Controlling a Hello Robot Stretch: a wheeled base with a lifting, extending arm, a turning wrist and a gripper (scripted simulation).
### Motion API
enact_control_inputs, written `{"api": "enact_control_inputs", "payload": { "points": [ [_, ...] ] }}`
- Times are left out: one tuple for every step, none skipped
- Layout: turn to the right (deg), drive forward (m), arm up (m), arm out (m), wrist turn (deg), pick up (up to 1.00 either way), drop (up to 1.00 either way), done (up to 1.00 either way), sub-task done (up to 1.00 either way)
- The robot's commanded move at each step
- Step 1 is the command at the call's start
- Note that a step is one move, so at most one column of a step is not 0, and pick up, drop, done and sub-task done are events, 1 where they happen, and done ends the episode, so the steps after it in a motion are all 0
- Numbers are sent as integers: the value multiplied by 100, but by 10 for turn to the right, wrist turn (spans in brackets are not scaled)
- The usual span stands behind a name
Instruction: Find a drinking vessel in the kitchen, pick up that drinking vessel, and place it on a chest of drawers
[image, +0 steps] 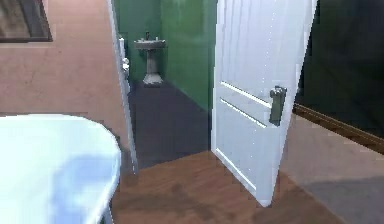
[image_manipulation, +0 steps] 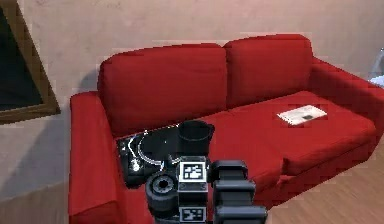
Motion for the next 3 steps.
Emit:
{"api": "enact_control_inputs", "payload": {
  "points": [
    [0, 50, 0, 0, 0, 0, 0, 0, 0],
    [-60, 0, 0, 0, 0, 0, 0, 0, 0],
    [0, 100, 0, 0, 0, 0, 0, 0, 0]
  ]
}}
